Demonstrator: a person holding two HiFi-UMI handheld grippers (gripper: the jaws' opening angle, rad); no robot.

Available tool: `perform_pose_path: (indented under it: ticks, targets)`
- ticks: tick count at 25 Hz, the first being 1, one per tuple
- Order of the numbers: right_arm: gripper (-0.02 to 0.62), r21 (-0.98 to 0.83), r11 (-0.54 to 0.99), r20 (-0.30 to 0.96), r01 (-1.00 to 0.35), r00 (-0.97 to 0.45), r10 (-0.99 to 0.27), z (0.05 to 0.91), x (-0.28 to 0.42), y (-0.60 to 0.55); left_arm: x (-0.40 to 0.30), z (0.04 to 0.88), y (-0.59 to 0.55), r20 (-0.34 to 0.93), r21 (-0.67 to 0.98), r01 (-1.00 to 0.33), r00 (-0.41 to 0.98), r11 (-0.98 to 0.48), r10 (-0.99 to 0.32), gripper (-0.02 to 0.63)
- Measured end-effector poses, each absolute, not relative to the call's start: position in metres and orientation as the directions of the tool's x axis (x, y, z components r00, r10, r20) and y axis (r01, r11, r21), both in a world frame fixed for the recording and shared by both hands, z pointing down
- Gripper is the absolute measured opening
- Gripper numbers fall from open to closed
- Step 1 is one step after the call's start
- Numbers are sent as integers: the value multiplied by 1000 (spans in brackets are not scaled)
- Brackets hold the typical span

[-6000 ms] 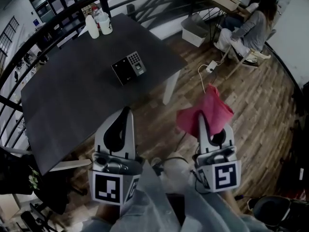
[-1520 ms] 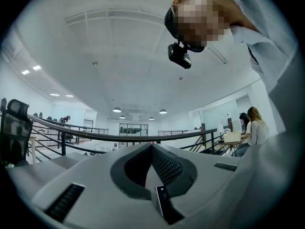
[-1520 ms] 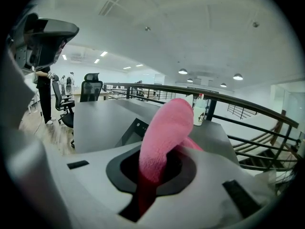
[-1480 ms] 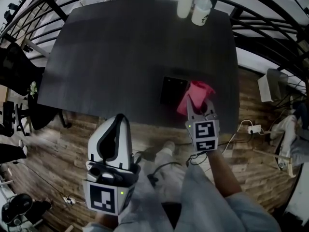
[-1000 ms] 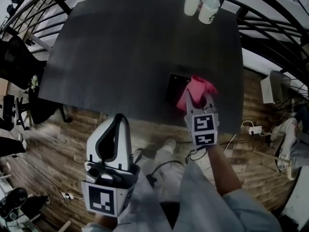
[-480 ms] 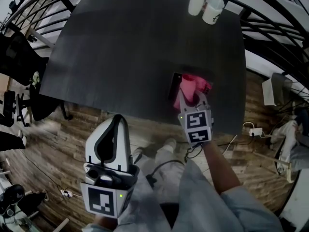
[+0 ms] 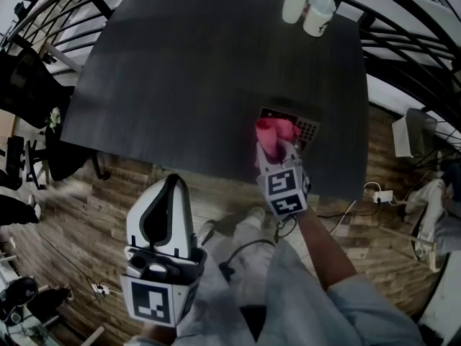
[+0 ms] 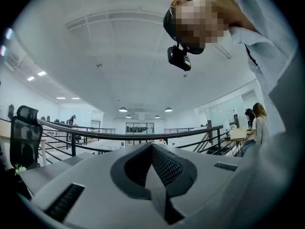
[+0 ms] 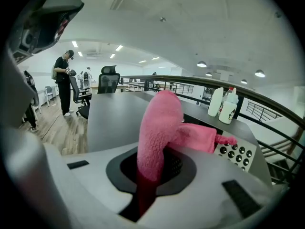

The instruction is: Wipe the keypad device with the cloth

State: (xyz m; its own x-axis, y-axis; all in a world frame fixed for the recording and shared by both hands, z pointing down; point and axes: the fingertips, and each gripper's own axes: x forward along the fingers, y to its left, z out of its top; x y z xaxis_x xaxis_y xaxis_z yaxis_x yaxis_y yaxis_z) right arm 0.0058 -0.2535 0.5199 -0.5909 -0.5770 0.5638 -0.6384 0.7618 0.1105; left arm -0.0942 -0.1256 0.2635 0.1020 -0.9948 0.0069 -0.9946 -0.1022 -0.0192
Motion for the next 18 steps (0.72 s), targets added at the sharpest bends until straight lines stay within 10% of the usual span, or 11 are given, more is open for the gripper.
perform_pose_path:
  ticks: [18]
  targets:
    - [28, -18, 732, 589, -681, -599, -543, 519, 20, -233, -99, 264, -122, -3, -1, -994, 111, -111, -994, 8]
